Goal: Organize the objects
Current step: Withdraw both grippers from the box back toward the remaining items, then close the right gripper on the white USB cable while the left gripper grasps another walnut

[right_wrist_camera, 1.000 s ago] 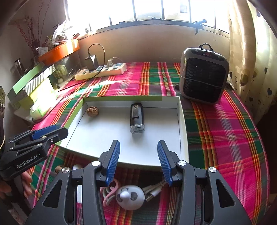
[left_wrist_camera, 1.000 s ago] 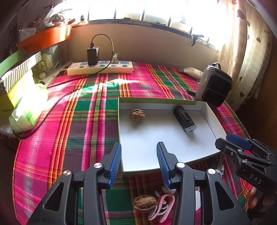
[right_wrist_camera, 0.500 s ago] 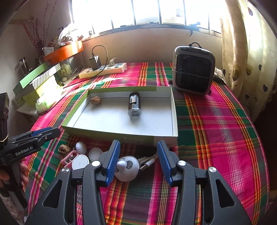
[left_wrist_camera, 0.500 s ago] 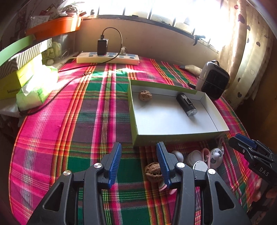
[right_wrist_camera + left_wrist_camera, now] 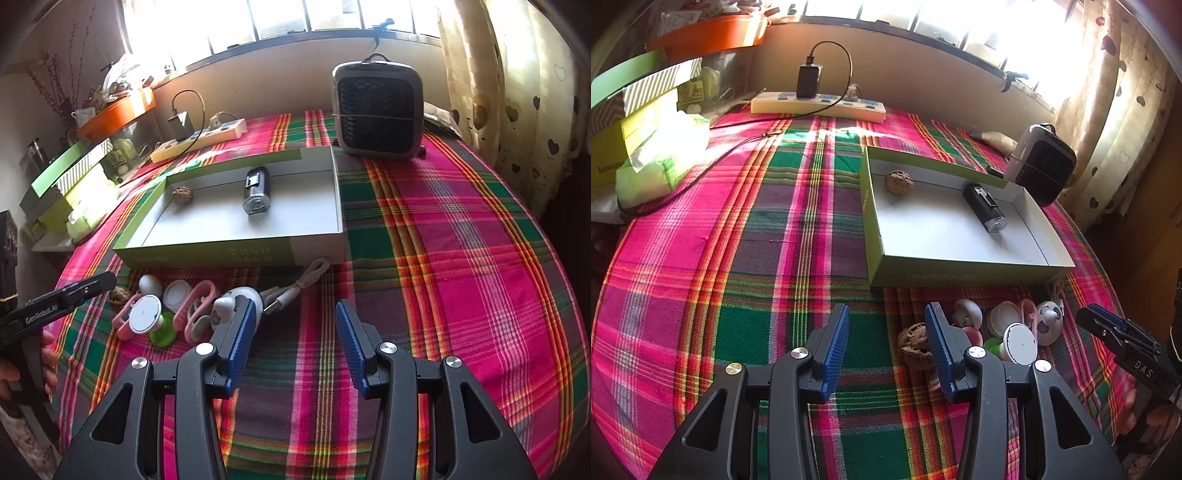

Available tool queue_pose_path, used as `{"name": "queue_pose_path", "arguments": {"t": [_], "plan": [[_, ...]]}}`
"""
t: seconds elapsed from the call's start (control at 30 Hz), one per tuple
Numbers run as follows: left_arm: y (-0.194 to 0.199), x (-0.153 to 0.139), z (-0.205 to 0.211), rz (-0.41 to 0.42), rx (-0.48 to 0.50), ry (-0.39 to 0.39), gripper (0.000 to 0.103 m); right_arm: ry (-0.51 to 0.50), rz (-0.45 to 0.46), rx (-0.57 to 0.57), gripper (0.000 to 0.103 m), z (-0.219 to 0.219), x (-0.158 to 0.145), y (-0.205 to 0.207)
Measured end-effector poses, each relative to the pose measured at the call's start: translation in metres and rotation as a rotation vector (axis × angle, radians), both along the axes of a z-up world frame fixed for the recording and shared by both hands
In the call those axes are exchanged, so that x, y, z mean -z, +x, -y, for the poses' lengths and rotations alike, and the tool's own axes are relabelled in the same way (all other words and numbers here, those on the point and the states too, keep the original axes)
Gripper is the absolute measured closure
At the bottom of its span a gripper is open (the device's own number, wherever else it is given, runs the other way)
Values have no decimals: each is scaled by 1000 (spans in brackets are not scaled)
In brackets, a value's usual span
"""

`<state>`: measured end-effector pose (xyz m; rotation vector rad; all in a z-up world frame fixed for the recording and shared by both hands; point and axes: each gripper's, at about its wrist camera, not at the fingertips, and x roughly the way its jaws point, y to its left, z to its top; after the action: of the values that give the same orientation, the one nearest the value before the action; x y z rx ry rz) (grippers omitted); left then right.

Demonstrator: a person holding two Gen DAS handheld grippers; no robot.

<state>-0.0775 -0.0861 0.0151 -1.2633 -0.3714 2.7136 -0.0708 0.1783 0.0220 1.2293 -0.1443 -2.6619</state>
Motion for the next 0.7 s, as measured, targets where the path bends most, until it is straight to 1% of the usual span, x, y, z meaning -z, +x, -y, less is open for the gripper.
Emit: {"name": "queue_pose_path", "arguments": {"t": [0.1, 0.2, 0.3, 0.43, 0.53, 0.6, 0.7], "plan": [[0, 0, 2, 1, -4, 16, 62, -15, 10, 32, 57, -4, 1, -9], [0, -1, 0, 0, 4, 10, 62, -11, 31, 45, 57, -3, 5, -21], [0, 0, -1, 0, 12, 13, 62, 7, 47, 52, 57, 0, 9, -29], [-1, 0, -1, 2, 11, 13, 62, -2, 67, 44, 57, 5, 13, -37], [-2, 0, -1, 1, 14, 16, 62, 31, 71, 28, 57, 13, 14, -41], [-3, 1, -1, 2, 15, 15, 62, 58, 87, 43, 57, 13, 17, -43], [-3, 1, -1, 3, 17, 13, 62, 61, 95, 40, 57, 12, 17, -42]]}}
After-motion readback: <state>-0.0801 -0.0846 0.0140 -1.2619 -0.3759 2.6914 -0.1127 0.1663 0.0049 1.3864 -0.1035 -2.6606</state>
